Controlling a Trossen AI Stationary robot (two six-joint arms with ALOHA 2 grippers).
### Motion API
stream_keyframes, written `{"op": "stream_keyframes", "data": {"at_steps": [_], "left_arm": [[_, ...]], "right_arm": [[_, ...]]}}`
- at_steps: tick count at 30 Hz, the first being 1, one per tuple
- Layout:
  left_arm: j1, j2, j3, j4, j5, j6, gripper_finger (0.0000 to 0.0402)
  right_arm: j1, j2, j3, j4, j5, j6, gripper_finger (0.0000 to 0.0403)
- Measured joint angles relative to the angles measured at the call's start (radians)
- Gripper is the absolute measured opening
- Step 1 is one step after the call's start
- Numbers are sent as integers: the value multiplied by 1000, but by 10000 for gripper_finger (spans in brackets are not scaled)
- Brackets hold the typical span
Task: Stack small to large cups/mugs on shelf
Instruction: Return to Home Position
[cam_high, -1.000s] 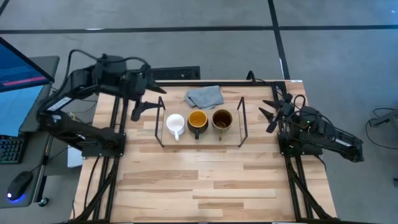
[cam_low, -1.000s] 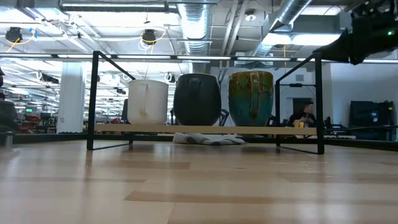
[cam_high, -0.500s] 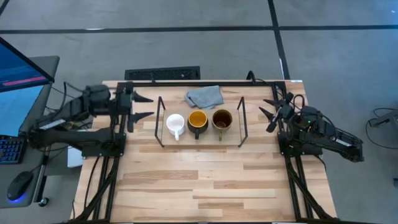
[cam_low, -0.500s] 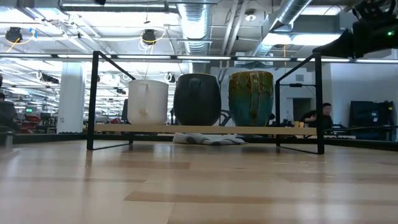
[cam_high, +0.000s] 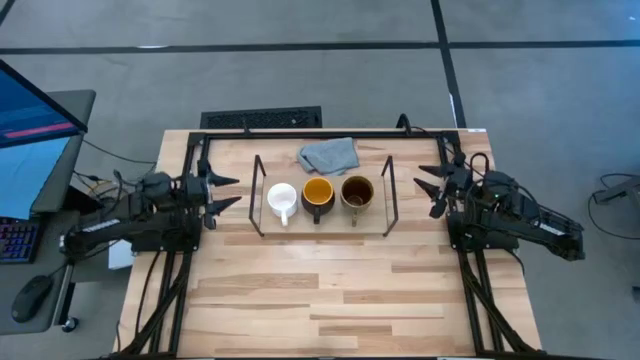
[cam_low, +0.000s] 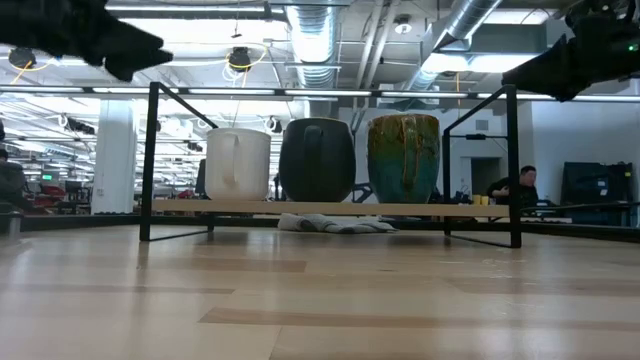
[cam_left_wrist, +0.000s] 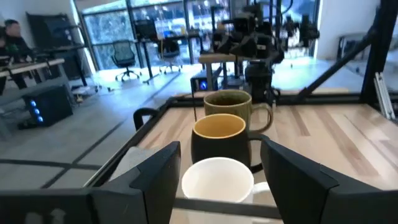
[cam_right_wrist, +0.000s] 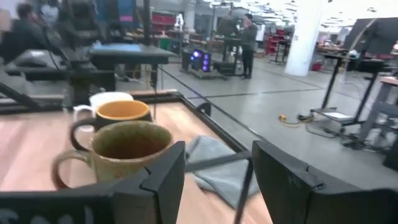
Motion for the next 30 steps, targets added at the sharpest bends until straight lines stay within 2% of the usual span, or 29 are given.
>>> {"op": "stream_keyframes", "data": {"at_steps": [5, 10, 20, 23, 30], "left_arm": [[0, -144, -113, 29, -21, -25, 215], [0, -112, -157, 83, -40, -55, 215], [0, -139, -248, 269, -43, -61, 215], [0, -139, -274, 278, -47, -84, 215], [0, -139, -316, 310, -162, -127, 215]], "right_arm": [[0, 0, -26, 52, -14, 25, 210], [1, 0, -104, 225, -60, -18, 210], [0, 0, -201, 319, -65, 18, 210], [0, 0, -232, 366, -64, 29, 210], [0, 0, -250, 385, -64, 49, 210]]}}
